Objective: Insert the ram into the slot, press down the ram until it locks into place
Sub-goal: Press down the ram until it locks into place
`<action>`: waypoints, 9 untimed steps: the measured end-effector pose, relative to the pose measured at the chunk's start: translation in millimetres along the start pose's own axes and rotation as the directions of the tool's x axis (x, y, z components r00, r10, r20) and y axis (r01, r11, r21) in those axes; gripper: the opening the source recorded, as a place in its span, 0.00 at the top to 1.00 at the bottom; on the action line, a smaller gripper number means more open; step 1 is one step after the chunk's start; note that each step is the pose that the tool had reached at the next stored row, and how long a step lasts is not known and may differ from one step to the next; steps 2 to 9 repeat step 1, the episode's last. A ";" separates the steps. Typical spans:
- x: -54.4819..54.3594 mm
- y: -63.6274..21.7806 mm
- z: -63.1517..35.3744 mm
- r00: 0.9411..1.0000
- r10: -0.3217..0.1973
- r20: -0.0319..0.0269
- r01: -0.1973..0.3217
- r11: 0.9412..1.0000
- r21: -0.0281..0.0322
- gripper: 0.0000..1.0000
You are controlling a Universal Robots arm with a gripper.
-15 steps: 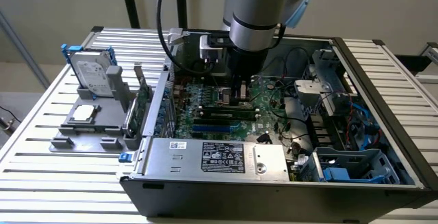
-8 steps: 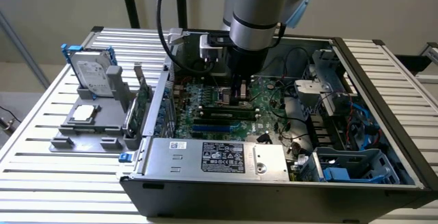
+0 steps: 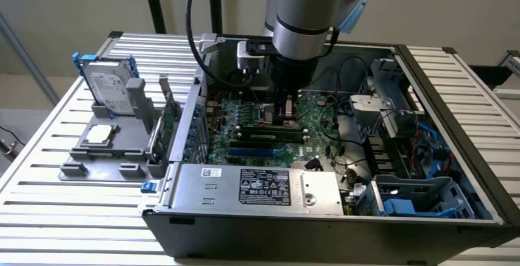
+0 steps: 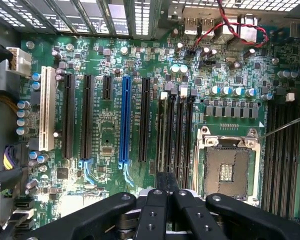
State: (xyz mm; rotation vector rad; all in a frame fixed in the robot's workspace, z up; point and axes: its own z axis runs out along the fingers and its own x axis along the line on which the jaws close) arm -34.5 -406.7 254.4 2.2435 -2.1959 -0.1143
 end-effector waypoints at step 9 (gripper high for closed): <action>0.0 0.0 0.0 1.000 0.000 0.000 0.000 1.000 0.000 0.89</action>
